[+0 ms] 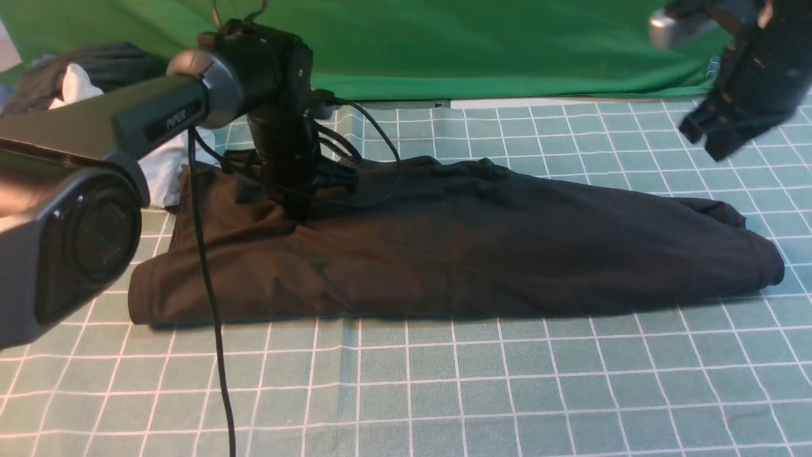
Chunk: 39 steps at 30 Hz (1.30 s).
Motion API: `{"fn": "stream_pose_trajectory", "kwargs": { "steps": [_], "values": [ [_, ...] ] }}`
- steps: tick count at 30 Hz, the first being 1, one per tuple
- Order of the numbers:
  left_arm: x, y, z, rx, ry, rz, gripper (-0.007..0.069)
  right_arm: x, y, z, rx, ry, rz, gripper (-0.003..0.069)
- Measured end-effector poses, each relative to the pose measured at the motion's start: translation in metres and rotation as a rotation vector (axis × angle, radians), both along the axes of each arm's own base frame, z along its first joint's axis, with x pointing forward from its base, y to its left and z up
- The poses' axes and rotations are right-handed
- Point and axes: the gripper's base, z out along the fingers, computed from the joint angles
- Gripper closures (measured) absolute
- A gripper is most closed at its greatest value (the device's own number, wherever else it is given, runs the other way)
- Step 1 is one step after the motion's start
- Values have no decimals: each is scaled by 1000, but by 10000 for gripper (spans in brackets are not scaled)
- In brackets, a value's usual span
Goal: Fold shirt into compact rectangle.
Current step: 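Pull the folded dark garment lengthwise by its ends to straighten it flat on the table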
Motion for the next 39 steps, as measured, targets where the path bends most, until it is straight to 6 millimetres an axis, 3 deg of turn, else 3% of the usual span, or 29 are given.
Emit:
{"fn": "stream_pose_trajectory", "kwargs": {
  "steps": [3,5,10,12,13,17,21,26,32,33,35,37,39],
  "values": [
    [6,4,4,5,-70,-2,617,2,-7,-8,40,12,-8,561],
    [9,6,16,-7,-129,-2,617,10,-9,-16,57,-2,-1,436],
    [6,6,64,-29,-233,-7,617,26,-7,-45,61,-6,8,274],
    [-1,7,90,-45,-268,-14,617,32,-7,-58,59,7,6,257],
    [-2,7,92,-45,-269,-19,617,32,-7,-59,59,7,5,255],
    [-28,6,143,-114,-283,-42,617,41,-6,-89,54,43,0,247],
    [-49,0,158,-155,-257,-70,617,49,-6,-104,52,28,-8,247],
    [-78,-13,141,-167,-163,-117,617,53,-6,-116,50,21,-12,246],
    [-116,-20,80,-150,13,-137,617,56,-6,-129,47,39,-15,259],
    [-122,-19,66,-145,38,-134,617,56,-7,-129,47,40,-16,296],
    [-132,-15,44,-136,73,-127,617,57,-8,-127,48,41,-18,438],
    [-136,-14,36,-133,81,-125,617,57,-9,-126,48,46,-19,533],
    [-139,-13,29,-132,83,-124,617,57,-9,-123,48,52,-17,583]
  ]
}}
